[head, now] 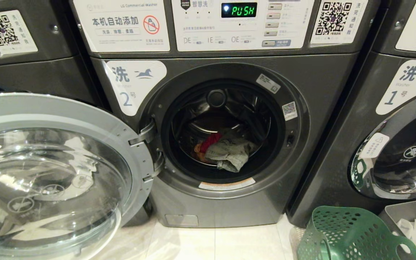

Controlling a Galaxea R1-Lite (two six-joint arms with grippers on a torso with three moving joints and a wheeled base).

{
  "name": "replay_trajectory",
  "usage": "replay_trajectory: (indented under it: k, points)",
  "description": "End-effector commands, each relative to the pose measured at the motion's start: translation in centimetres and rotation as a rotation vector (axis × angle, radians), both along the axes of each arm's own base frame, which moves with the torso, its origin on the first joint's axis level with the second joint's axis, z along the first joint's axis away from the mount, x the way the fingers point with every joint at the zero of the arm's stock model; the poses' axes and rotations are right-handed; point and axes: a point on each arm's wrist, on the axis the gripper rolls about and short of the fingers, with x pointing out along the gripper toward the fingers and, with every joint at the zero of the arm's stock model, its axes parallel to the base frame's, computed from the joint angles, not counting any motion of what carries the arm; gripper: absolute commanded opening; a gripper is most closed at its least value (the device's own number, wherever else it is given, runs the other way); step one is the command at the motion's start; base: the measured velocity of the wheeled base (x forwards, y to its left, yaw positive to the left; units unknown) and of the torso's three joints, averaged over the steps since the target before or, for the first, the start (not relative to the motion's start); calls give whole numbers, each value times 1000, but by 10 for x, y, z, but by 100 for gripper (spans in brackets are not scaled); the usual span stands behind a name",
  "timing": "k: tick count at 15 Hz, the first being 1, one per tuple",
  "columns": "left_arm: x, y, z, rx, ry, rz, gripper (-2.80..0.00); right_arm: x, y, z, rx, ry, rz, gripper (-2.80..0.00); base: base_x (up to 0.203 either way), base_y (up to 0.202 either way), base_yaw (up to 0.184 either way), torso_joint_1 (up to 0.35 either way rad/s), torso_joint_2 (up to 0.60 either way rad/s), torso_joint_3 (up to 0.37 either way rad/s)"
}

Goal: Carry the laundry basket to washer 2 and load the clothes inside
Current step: Close the washing machine door with the left hand

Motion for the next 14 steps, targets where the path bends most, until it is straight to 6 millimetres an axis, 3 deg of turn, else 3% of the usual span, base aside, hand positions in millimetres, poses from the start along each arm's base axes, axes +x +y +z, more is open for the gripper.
replay_trajectory:
  k: [1, 11, 14]
  points:
    - [3, 0, -11, -2, 39, 1, -280, 0, 0, 0, -2, 1, 0, -280, 0, 0, 0, -2, 2, 46]
    - [3, 0, -11, -3, 38, 3, -280, 0, 0, 0, -2, 1, 0, -280, 0, 0, 0, 0, 0, 4]
    - [3, 0, -11, -3, 38, 2, -280, 0, 0, 0, 0, 1, 9, -280, -142, 0, 1, 6, 1, 3]
